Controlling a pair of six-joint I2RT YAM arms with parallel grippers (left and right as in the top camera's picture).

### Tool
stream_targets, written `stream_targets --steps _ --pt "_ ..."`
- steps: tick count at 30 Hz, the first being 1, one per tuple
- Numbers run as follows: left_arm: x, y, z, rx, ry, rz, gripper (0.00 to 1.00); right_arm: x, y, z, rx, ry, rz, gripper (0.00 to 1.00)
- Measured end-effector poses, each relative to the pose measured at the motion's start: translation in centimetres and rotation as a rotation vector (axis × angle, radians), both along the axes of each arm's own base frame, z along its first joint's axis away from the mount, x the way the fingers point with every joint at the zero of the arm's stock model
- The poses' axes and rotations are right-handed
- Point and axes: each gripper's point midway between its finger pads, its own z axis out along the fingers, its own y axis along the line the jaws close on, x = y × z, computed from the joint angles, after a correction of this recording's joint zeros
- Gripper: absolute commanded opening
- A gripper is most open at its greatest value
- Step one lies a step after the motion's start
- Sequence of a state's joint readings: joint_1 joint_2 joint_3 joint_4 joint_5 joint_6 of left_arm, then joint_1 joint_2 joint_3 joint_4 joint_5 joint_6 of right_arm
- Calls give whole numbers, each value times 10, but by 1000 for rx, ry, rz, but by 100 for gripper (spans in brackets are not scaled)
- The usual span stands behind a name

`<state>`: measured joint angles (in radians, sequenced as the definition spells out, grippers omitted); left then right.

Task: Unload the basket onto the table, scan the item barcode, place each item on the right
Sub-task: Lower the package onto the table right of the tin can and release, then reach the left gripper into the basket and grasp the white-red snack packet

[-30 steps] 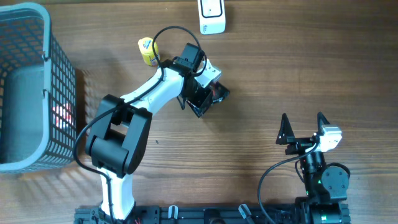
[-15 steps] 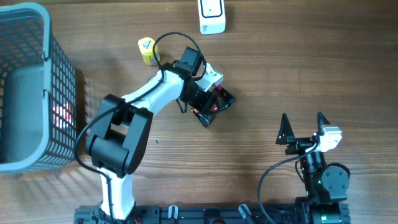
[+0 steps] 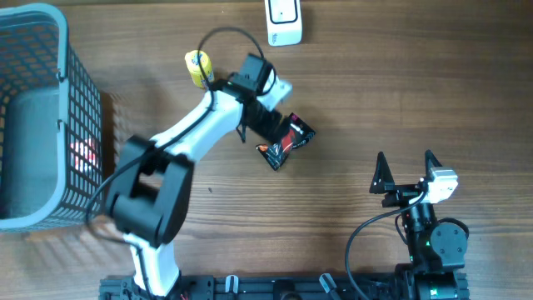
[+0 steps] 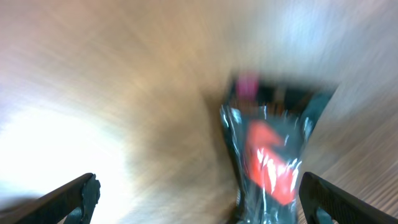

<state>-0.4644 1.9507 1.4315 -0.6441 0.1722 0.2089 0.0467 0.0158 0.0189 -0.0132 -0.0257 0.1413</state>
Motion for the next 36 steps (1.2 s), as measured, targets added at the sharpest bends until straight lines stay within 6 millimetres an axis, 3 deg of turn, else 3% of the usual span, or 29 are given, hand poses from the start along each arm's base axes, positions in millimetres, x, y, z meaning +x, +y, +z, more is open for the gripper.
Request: stream_targets --steps 1,2,5,6,8,9,11,12,13,15,16,18,23,26,31,36 --pt "7 0 16 -8 -42 13 100 0 0 0 0 0 0 100" --pt "27 1 72 -46 -179 55 100 0 0 0 0 0 0 100" --pt "47 20 182 -120 -420 162 100 0 0 0 0 0 0 100" --pt "50 35 228 -151 -522 221 100 0 0 0 0 0 0 100" --pt "45 88 319 -214 -713 414 100 0 0 0 0 0 0 100" --pt "40 111 342 -228 -761 503 100 0 0 0 0 0 0 100" --pt "19 188 376 -246 -819 806 100 0 0 0 0 0 0 100" --pt "8 218 381 -240 -831 929 100 0 0 0 0 0 0 100" --pt "-7 262 386 -234 -844 1095 100 0 0 0 0 0 0 100" --pt "-27 317 387 -225 -861 1302 100 0 0 0 0 0 0 100" --pt "-36 341 385 -227 -859 1386 100 0 0 0 0 0 0 100" --pt "-49 366 367 -206 -787 1463 100 0 0 0 0 0 0 100" --pt "-71 410 329 -189 -640 1635 100 0 0 0 0 0 0 100" --pt "-93 431 300 -255 -514 1849 100 0 0 0 0 0 0 100" --pt "-126 445 252 -328 -287 2198 100 0 0 0 0 0 0 100" --pt "-117 458 203 -311 -127 2372 100 0 0 0 0 0 0 100"
